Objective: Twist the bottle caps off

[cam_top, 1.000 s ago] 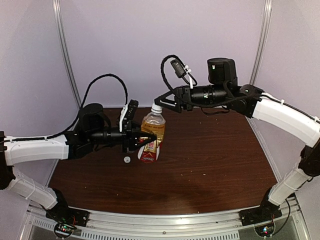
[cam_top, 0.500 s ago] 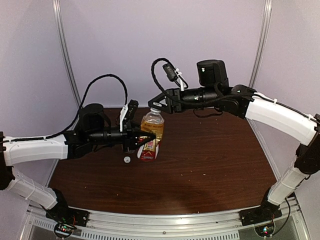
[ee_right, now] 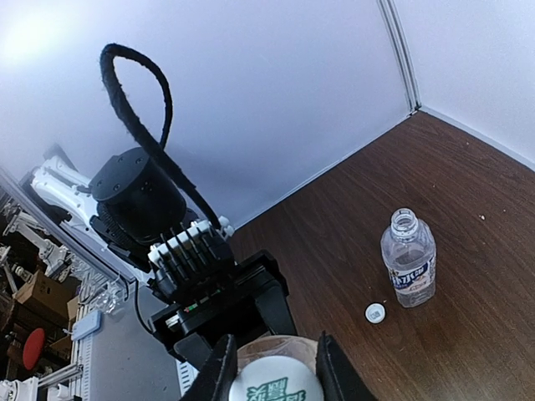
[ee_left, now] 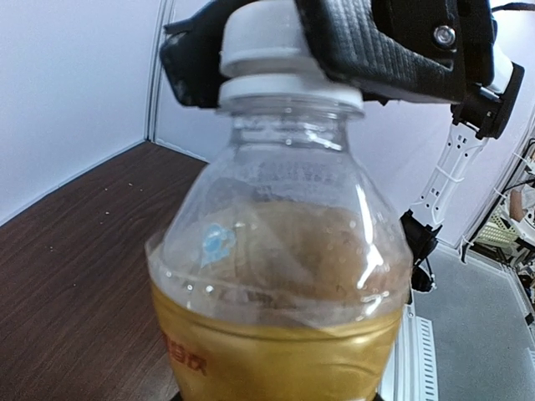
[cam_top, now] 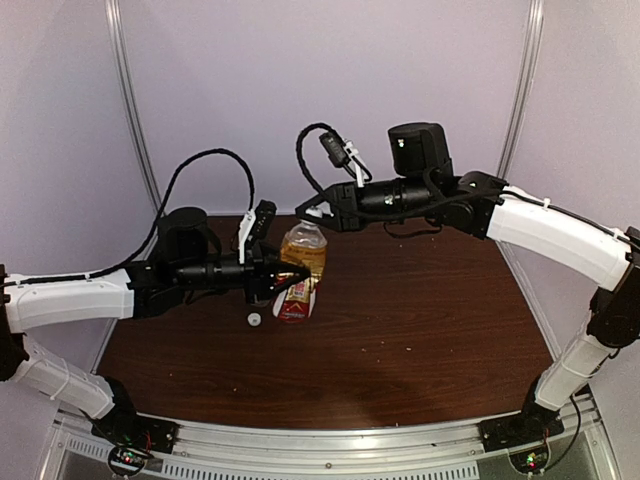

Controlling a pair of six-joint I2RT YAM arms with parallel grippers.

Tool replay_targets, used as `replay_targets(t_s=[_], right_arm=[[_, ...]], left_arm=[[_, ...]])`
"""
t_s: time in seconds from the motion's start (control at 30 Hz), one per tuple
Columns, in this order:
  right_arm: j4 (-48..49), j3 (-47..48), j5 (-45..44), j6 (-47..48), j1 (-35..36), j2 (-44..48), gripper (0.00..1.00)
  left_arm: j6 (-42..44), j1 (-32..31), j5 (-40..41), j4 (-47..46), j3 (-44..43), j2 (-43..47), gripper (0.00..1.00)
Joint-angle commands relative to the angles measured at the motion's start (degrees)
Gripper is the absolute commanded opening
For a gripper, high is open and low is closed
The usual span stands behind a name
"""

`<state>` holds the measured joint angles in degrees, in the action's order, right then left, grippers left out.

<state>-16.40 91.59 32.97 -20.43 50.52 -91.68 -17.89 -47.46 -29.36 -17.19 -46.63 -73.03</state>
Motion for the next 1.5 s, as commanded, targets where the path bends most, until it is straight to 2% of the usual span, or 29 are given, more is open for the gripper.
replay_targets(t_s=[0.0,0.1,0.27,0.43,0.57,0.77,0.9,1.17,1.33,1.47], right_arm=[[1.8,-0.7,2.9,6.5,-0.1,1.8,0.17],[1.9,-0.9,12.1,14.6,-1.3,1.4,0.17],[-2.8,0.6,32.5,30.3,-1.9,-0.7,0.21],[-7.4,4.1,38.4,35.0,-2.7,-3.7,0.25],[-5.3,3.2,35.6,32.6,-2.8,-3.0,0.27],[-1.3,0.7,26.5,25.7,-2.8,-0.4,0.35],[1.8,-2.4,22.8,22.2,-2.8,2.1,0.46],[2.9,-5.1,20.8,17.6,-2.6,5.5,0.69],[4.5,-5.8,13.4,13.3,-2.5,7.8,0.72],[5.6,-4.3,4.6,5.0,-2.5,7.6,0.73]], left_arm=[[1.3,0.1,-0.9,-3.3,-1.1,1.5,0.36],[1.0,0.1,-6.5,-6.0,-0.5,1.8,0.36],[-3.4,0.0,-22.2,-14.1,0.0,1.2,0.36],[-5.6,0.0,-26.5,-16.5,0.1,0.5,0.36],[-5.0,0.0,-25.8,-16.3,0.2,0.5,0.36],[-3.7,0.1,-22.1,-14.6,-0.1,0.3,0.36],[-3.1,0.0,-20.5,-13.5,0.1,0.3,0.36],[-1.8,0.1,-15.6,-10.1,-0.8,0.3,0.36],[0.0,0.0,-10.7,-6.1,-2.0,-0.5,0.36],[0.7,0.0,-7.9,-3.9,-2.7,-1.2,0.36]])
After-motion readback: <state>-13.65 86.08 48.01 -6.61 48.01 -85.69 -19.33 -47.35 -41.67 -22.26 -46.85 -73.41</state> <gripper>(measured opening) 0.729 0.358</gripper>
